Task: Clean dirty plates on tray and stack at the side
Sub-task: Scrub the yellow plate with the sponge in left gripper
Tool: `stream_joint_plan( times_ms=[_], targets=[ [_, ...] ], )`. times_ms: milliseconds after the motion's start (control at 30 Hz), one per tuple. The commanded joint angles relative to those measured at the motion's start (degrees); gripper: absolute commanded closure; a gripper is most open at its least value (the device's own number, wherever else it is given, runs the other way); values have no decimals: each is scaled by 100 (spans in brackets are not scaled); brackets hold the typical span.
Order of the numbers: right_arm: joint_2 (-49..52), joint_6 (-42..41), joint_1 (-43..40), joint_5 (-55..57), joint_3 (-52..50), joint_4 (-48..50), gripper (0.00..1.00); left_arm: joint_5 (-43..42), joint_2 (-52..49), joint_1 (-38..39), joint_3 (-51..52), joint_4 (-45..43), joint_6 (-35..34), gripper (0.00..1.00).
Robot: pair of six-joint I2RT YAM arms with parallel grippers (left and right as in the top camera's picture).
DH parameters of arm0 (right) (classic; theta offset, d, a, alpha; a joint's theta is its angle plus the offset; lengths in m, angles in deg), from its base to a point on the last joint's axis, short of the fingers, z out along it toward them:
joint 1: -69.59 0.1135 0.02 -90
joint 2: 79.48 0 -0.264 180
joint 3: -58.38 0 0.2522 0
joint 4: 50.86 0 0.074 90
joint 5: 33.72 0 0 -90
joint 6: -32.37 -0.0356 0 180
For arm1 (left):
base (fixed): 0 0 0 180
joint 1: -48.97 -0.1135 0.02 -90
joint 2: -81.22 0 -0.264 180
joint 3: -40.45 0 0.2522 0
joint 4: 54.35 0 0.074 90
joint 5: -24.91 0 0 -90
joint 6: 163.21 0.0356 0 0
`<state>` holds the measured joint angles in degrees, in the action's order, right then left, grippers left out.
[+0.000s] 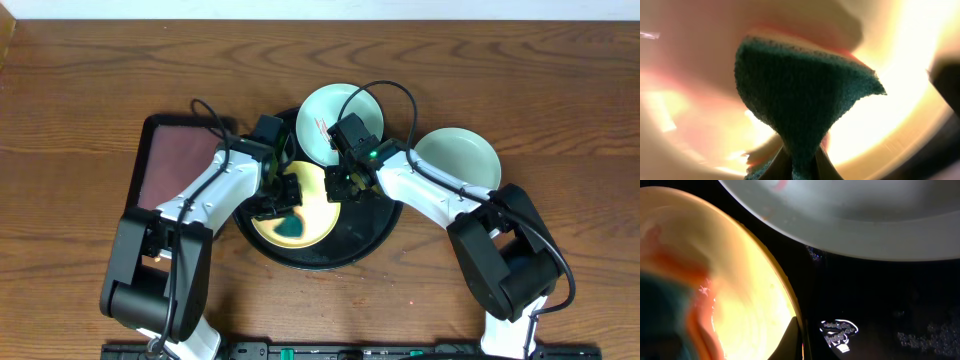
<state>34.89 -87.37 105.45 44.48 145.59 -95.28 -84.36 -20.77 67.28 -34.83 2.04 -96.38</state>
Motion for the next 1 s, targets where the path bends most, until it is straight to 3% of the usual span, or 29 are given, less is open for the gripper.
stream_joint_plan(
  times_ms=[0,100,300,367,500,667,767,967],
  targets=[
    [160,-87,-13,229,50,-24,99,-828,-76,26,66,-188,791,93],
    [160,-87,-15,229,50,-22,99,-245,-76,-4,66,-483,450,92],
    [160,-87,-15,229,50,-22,99,2234,-76,-2,66,-463,-1147,92],
    [160,-87,-15,229,50,-22,99,2507,-76,-2,66,-334,-1484,92],
    [160,-87,-15,229,50,-20,99,1969,-76,33,66,-4,-1414,93],
    [160,-87,-13,229,50,-17,99,-424,-76,42,66,210,407,93],
    [160,-87,-13,229,50,-13,99,-1388,-76,42,66,203,1099,93],
    [160,-87,-15,229,50,-17,99,-1143,-76,39,66,-345,1047,93]
  ],
)
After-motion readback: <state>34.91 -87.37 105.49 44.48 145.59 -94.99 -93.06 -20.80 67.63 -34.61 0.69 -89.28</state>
